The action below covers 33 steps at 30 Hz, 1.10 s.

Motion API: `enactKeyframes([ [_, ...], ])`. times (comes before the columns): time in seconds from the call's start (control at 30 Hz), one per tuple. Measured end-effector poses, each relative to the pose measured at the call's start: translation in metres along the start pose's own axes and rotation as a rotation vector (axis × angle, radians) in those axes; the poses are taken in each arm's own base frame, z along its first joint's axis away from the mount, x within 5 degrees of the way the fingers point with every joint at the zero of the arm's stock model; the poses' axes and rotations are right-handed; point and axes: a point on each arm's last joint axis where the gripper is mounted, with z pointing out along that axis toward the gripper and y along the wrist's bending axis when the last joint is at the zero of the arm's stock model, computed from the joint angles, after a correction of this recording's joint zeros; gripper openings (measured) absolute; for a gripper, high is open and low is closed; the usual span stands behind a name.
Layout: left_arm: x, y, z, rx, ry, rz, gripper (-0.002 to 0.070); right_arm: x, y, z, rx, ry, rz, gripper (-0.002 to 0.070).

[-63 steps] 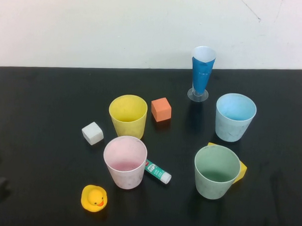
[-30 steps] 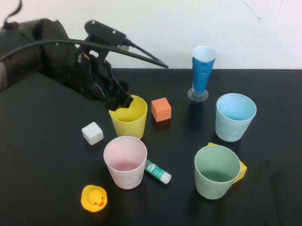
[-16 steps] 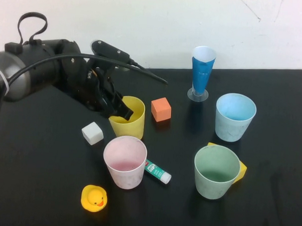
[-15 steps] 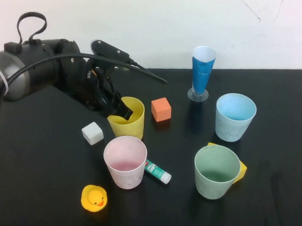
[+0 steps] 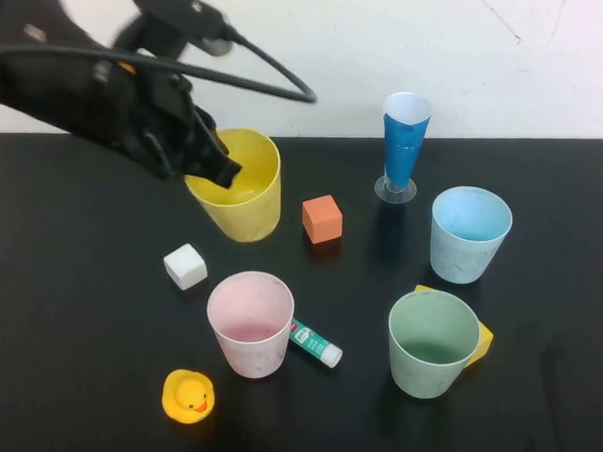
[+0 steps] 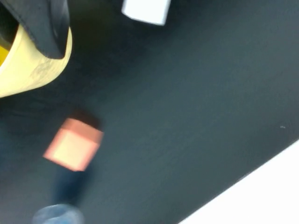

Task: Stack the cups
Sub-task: Pick up the yellow cup, then place the yellow cup on the pink cup, then pick up the blue cup

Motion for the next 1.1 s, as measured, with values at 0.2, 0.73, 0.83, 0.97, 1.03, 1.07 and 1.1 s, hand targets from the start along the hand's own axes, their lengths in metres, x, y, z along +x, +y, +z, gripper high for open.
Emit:
enactKeyframes([
  [0.2, 0.012, -0.022, -0.038, 0.148, 0.09, -0.034, 0.0016, 0.0, 0.0, 0.0, 0.001, -0.004, 0.002, -0.0003],
  [0.73, 0.049, -0.018, 0.012, 0.12, 0.129, -0.099, 0.0025, -0.001, 0.001, 0.0, -0.017, -0.013, 0.037, -0.0003],
  [0.83, 0.049, -0.018, 0.012, 0.12, 0.125, -0.082, 0.0096, -0.002, 0.002, 0.0, -0.021, -0.016, 0.029, -0.0003],
  [0.97, 0.048, -0.018, 0.011, 0.119, 0.115, -0.08, 0.0261, -0.006, 0.004, -0.001, -0.066, -0.016, -0.017, -0.0003],
  [1.03, 0.045, -0.018, 0.006, 0.105, 0.083, -0.077, 0.0283, -0.014, 0.005, -0.005, -0.11, -0.029, -0.037, -0.0003],
  [1.07, 0.042, -0.018, 0.002, 0.095, 0.058, -0.074, 0.0274, -0.021, 0.005, -0.008, -0.137, -0.04, -0.052, -0.0003],
  [1.1, 0.04, -0.018, -0.003, 0.086, 0.035, -0.071, 0.0256, -0.027, 0.006, -0.01, -0.164, -0.046, -0.064, -0.0003],
])
